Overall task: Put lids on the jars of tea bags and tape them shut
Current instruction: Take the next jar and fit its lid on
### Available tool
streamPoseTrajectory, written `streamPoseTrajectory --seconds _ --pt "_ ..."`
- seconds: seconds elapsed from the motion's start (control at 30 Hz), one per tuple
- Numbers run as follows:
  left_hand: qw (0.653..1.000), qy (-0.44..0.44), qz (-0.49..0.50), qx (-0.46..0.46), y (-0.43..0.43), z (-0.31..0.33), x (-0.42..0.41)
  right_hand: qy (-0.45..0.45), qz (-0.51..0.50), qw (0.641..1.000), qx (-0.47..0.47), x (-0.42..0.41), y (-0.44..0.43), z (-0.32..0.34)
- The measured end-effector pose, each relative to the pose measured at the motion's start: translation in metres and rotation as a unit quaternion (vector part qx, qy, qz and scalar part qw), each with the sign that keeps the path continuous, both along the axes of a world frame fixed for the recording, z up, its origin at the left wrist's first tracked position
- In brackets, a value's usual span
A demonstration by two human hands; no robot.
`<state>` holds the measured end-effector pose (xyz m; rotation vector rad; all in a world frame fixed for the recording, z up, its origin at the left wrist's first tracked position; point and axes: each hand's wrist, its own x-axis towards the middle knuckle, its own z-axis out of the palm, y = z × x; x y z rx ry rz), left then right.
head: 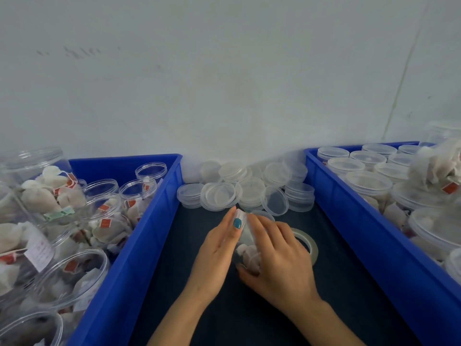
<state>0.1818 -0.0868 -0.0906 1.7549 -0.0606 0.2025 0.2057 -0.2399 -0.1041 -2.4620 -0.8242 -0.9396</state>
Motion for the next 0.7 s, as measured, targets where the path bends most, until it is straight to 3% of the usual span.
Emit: streamPoseTrajectory --seconds 0.1,0.17,0.3,0.4,0.43,0.47,0.5,0.53,0.6,0.7 --pt "0.999 -0.035 0.003 0.006 0.006 0.007 -0.004 0.118 0.044 0.989 0.075 -0.004 -0.001 0.007" --pt "0.998 -0.052 -0.005 0.031 0.012 0.017 -0.004 0.251 0.155 0.939 0.176 -0.005 -0.003 0.016" --pt "0.995 -0.073 -0.062 0.035 0.019 0.03 -0.009 0.494 0.299 0.769 0.275 -0.001 -0.011 0.029" --pt "0.992 -0.062 -0.106 -0.018 0.017 0.027 -0.014 0.647 0.398 0.56 0.331 -0.002 -0.017 0.027" --pt "0.991 -0.06 -0.115 -0.03 0.015 0.026 -0.015 0.658 0.421 0.519 0.348 -0.002 -0.019 0.024" --pt "0.991 -0.063 -0.116 -0.037 0.015 0.027 -0.015 0.657 0.43 0.507 0.356 -0.002 -0.019 0.023" --pt "0.991 -0.071 -0.11 -0.039 0.015 0.027 -0.014 0.651 0.429 0.514 0.357 -0.002 -0.018 0.025" --pt "0.992 -0.078 -0.094 -0.04 0.017 0.026 -0.013 0.634 0.414 0.547 0.358 -0.002 -0.016 0.026" --pt "0.994 -0.083 -0.057 -0.046 0.022 0.024 -0.01 0.558 0.333 0.668 0.363 -0.001 -0.011 0.026" --pt "0.995 -0.07 -0.038 -0.067 0.026 0.019 -0.008 0.371 0.211 0.844 0.324 -0.002 -0.006 0.024"
